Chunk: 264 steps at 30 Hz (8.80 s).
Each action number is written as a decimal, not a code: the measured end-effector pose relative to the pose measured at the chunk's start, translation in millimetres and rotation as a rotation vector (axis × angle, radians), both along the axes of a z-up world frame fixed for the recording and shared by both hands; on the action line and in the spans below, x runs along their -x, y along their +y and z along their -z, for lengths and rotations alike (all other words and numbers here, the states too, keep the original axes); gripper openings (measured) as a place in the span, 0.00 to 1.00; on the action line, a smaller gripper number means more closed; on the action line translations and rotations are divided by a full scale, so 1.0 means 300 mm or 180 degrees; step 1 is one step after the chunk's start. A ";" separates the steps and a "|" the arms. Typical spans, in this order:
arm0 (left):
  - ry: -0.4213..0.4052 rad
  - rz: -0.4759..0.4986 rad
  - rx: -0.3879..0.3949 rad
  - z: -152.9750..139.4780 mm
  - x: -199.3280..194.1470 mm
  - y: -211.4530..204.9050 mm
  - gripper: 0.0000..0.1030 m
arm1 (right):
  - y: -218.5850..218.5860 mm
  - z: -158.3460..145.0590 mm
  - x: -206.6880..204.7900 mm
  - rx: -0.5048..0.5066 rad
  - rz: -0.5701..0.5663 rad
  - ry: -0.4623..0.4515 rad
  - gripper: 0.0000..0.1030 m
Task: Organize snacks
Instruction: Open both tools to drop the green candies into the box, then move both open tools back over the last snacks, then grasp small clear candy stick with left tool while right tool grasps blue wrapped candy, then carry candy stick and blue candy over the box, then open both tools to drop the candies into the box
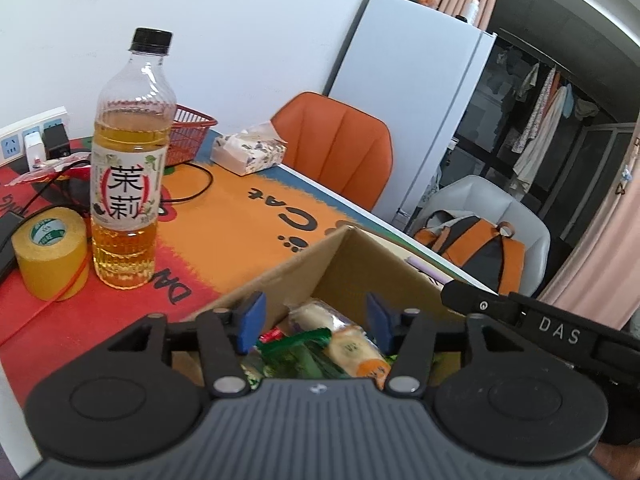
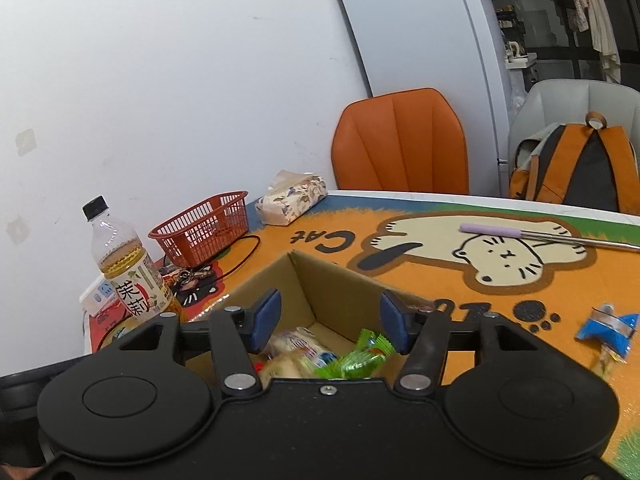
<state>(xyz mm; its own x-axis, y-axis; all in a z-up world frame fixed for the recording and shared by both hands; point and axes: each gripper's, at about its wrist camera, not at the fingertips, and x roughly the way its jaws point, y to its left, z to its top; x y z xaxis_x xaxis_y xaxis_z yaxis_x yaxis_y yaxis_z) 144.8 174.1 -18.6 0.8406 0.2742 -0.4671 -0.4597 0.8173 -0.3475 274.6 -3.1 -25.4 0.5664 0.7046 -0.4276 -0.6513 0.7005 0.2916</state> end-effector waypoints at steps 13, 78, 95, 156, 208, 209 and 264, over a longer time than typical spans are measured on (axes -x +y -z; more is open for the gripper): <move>0.0031 0.0142 -0.0109 -0.017 -0.015 -0.126 0.77 | -0.189 0.011 0.004 -0.0019 0.0248 0.0090 0.65; 0.0232 0.1142 -0.0202 0.134 -0.414 -0.618 0.69 | -0.743 0.176 -0.257 -0.0204 0.1051 0.0589 0.99; 0.0598 0.1358 -0.0257 0.248 -0.591 -0.679 0.47 | -0.758 0.187 -0.354 -0.0148 0.1063 0.0678 0.99; 0.0203 0.1522 -0.0152 0.121 -0.347 -0.717 0.16 | -0.827 0.179 -0.056 -0.0040 0.1513 0.0623 0.32; -0.0306 0.0945 -0.0248 -0.137 -0.089 -0.204 0.16 | -0.367 -0.085 0.055 -0.0237 0.0845 0.0057 0.32; -0.0295 0.0909 -0.0249 -0.134 -0.085 -0.187 0.16 | -0.351 -0.089 0.054 -0.0237 0.0812 0.0043 0.32; 0.0007 0.0363 -0.0144 -0.083 0.035 -0.003 0.66 | -0.106 -0.049 0.032 -0.0138 0.0466 0.0287 0.61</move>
<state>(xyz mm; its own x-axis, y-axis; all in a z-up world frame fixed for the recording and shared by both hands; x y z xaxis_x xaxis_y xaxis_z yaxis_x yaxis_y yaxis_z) 134.4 173.1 6.4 0.8665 0.1975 -0.4583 -0.3635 0.8791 -0.3082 264.9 -34.8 -10.8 0.6249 0.6363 -0.4524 -0.5131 0.7715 0.3762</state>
